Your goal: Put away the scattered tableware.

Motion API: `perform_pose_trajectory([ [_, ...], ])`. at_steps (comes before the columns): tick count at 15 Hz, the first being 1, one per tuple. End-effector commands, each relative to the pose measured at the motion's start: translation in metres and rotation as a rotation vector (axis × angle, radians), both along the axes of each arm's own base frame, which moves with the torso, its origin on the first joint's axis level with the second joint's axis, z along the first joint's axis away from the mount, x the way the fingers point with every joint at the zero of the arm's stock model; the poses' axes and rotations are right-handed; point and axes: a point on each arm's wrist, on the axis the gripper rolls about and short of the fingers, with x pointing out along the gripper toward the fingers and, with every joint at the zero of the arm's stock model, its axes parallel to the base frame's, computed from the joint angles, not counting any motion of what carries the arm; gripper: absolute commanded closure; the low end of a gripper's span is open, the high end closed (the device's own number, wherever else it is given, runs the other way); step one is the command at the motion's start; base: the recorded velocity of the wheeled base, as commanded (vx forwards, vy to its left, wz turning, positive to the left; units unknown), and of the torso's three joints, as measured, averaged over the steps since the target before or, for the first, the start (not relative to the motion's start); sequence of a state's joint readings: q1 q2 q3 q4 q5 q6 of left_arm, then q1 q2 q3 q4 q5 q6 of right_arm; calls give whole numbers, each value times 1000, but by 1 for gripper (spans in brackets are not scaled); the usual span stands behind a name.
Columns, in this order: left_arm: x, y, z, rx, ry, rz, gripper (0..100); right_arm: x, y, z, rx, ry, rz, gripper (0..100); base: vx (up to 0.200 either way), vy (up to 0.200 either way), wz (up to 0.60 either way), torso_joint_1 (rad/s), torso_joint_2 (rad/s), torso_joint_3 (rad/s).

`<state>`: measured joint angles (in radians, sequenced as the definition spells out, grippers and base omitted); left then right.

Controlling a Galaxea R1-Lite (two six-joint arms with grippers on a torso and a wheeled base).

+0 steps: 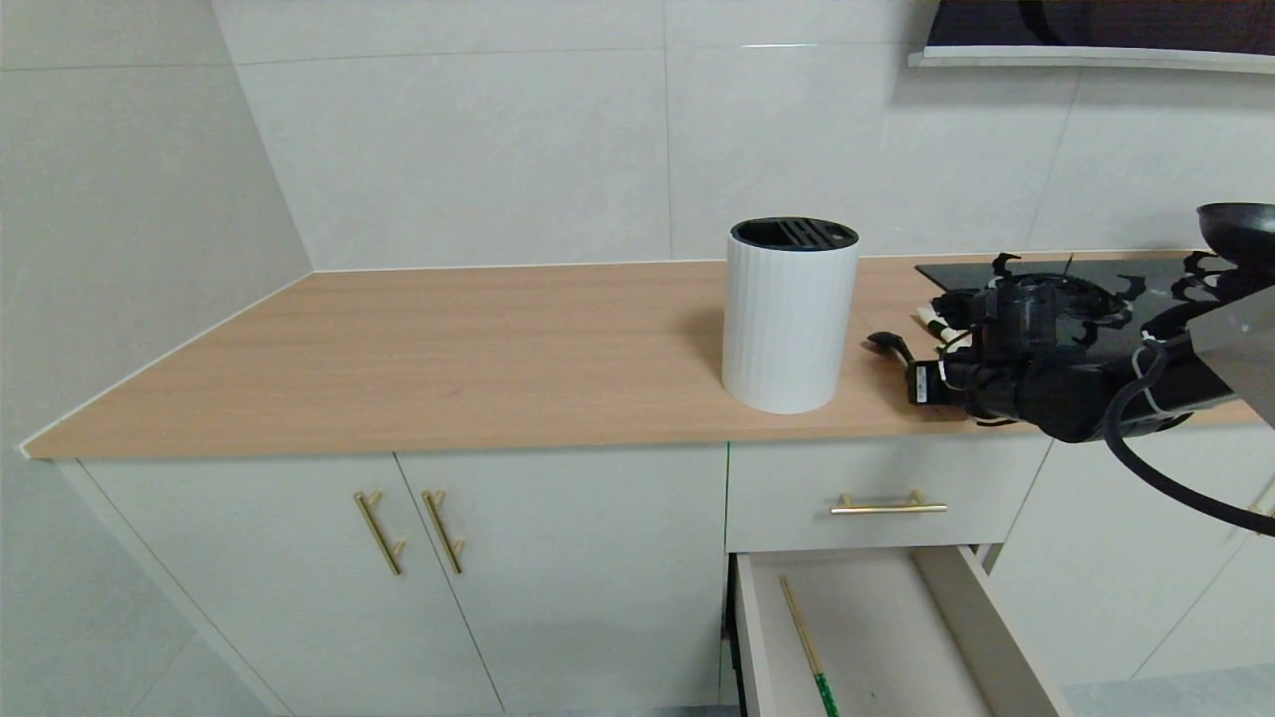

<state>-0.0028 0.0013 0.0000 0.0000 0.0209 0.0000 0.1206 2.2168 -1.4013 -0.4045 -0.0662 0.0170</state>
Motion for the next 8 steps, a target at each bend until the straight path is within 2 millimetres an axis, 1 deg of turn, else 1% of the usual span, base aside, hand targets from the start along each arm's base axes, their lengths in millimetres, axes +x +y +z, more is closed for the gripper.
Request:
perform_pose_trajectory([
  [1,0,0,0,0,0,0,0,0,0,2,3,-3,-2,100,0,0,0,0,0,0],
  [3,0,0,0,0,0,2,0,-2,1,5,4,-9,-7,100,0,0,0,0,0,0],
  [5,0,0,0,0,0,0,0,-7,1,16,1,-30,-35,100,0,0,0,0,0,0],
  [8,0,0,0,0,0,2,0,-26,2,33,-1,-45,-46,100,0,0,0,0,0,0],
])
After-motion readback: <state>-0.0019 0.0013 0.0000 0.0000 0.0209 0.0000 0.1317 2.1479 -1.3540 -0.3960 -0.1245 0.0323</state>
